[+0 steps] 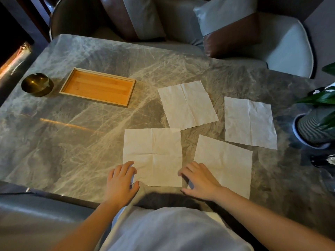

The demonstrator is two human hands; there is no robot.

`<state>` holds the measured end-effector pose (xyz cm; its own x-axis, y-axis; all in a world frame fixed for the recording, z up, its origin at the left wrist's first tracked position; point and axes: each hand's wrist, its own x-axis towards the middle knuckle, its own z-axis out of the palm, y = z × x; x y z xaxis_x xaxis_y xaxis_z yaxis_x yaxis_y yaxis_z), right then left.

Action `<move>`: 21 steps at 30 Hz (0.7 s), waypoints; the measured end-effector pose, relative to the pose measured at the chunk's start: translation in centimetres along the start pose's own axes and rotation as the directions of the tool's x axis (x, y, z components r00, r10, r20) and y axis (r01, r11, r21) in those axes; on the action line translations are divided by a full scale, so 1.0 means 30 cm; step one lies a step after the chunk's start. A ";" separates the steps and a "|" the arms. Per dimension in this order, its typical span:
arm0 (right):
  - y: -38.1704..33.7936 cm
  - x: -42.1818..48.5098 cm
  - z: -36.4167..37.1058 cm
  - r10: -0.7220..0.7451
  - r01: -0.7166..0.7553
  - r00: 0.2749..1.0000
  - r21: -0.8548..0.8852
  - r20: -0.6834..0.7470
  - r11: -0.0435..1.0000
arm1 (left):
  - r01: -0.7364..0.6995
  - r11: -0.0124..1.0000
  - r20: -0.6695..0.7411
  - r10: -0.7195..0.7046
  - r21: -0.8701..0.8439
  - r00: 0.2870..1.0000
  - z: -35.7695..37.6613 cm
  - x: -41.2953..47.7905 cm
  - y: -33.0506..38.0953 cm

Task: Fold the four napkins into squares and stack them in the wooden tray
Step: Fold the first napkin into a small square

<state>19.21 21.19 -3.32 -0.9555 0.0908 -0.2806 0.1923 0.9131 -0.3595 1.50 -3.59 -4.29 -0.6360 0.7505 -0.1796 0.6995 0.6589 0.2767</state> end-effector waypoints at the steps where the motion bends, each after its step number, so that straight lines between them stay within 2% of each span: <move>1: -0.024 0.009 0.015 -0.022 0.022 1.000 -0.017 0.015 1.000 | -0.007 1.000 -0.006 0.007 -0.010 1.000 -0.001 -0.001 0.001; 6: -0.085 0.061 0.042 0.046 -0.044 0.995 0.023 -0.084 0.999 | 0.016 0.994 0.002 -0.016 -0.107 1.000 -0.004 -0.011 0.002; 9: -0.070 0.065 0.023 0.084 -0.074 0.987 0.072 -0.140 0.995 | 0.007 0.995 0.051 -0.001 -0.102 0.999 -0.005 -0.025 -0.012; 12: -0.054 0.047 0.010 0.138 -0.104 0.980 0.223 -0.142 0.969 | -0.012 0.998 0.164 0.023 -0.064 0.986 -0.002 -0.040 -0.018; 14: -0.047 0.031 0.006 0.208 -0.152 0.969 0.342 -0.131 0.927 | -0.039 0.999 0.171 0.044 -0.032 0.984 0.002 -0.048 -0.015; 18: -0.041 0.004 -0.007 0.297 -0.228 0.952 0.486 -0.069 0.844 | -0.041 0.998 0.074 0.046 -0.055 0.996 -0.003 -0.029 0.004; 21: -0.045 -0.003 -0.015 0.297 -0.238 0.954 0.497 -0.043 0.834 | -0.083 0.978 -0.062 0.072 -0.192 0.995 -0.025 0.008 0.015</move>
<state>18.95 20.13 -2.41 -0.8638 0.3750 -0.3364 0.4988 0.5428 -0.6758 1.41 -3.15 -3.52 -0.6030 0.7914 -0.1000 0.6742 0.5726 0.4665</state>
